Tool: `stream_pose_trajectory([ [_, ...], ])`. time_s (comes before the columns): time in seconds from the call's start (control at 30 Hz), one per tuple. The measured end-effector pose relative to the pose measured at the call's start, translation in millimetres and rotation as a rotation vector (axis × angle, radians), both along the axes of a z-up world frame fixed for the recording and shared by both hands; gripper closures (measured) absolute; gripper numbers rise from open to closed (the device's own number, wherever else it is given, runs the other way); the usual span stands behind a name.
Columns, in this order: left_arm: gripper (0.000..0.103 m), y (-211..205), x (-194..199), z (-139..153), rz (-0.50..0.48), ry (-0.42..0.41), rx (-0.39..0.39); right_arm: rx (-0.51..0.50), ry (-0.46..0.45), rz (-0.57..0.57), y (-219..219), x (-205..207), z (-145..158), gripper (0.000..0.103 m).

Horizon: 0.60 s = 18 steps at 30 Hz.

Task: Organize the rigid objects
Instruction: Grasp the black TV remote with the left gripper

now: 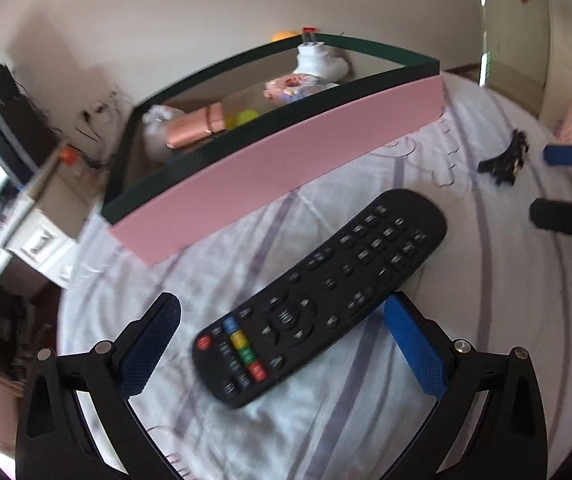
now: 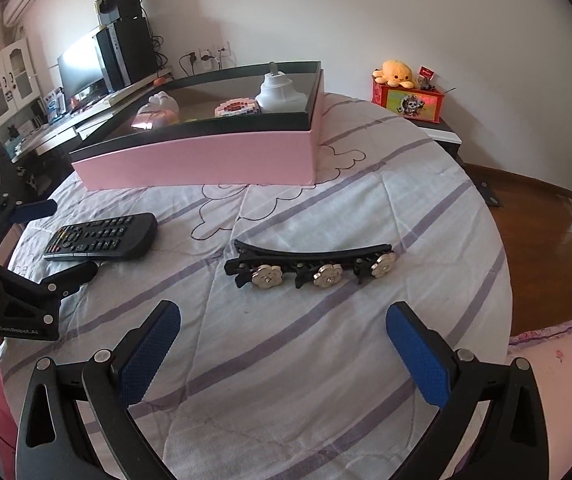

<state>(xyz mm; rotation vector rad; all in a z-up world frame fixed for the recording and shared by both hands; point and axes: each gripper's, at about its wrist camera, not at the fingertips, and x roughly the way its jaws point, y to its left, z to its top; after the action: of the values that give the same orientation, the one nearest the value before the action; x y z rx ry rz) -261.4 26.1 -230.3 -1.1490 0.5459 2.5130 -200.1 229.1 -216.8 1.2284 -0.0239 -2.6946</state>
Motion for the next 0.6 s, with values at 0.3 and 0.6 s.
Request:
stream_pose_trajectory([
  [0.3, 0.053, -2.8, 6.5, -0.8, 0.102, -0.098, 0.224, 0.004, -0.004, -0.014, 1.3, 0.7, 0.5, 0.000],
  [0.6, 0.050, 20.6, 40.9, 4.9, 0.132, -0.164, 0.298, -0.017, 0.000, -0.016, 4.7, 4.9, 1.6, 0.000],
])
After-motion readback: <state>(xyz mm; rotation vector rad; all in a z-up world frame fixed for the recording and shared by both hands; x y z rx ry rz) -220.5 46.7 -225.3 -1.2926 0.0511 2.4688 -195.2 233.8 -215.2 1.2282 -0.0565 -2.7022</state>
